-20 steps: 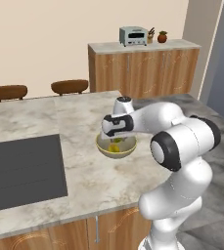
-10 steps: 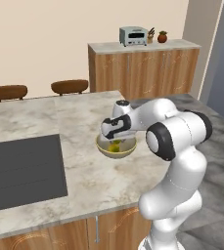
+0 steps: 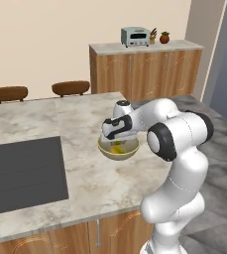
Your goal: Pick the mangos from the cabinet and place them in one bowl. Pick the carrot from the sink and place it in the other bowl.
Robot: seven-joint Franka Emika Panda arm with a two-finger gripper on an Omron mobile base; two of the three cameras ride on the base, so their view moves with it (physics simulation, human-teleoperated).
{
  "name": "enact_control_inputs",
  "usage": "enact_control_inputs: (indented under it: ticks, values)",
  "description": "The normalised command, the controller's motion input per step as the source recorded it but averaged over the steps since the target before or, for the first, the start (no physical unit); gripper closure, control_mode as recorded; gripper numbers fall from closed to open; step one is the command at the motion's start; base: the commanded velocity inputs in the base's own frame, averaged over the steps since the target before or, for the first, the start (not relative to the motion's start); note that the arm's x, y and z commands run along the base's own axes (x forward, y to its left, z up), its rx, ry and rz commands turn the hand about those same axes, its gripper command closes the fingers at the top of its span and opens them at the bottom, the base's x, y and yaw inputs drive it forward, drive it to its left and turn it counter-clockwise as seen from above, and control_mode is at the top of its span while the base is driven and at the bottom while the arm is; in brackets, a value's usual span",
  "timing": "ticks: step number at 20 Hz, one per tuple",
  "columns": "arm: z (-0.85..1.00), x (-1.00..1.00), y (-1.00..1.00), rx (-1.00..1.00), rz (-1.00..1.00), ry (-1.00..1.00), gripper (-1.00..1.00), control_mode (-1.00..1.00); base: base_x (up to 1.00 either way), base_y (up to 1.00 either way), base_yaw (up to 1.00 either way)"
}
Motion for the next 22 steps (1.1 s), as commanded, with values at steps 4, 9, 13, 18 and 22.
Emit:
enact_control_inputs:
  ticks: [4,9,13,18,22]
  values:
    - [0.0,0.0,0.01,0.0,0.0,0.0,-1.0,-1.0,0.0,0.0,0.0]
    - [0.1,-0.09,0.0,0.01,0.0,0.0,-1.0,-1.0,0.0,0.0,0.0]
    - [0.33,-0.21,-0.01,0.04,0.0,0.0,-1.0,-1.0,0.0,0.0,0.0]
    - [0.51,-0.55,-0.22,0.07,-0.01,-0.02,-1.0,-1.0,0.0,0.0,0.0]
    - [0.33,-0.9,-0.52,0.02,-0.04,0.0,-1.0,-1.0,0.0,0.0,0.0]
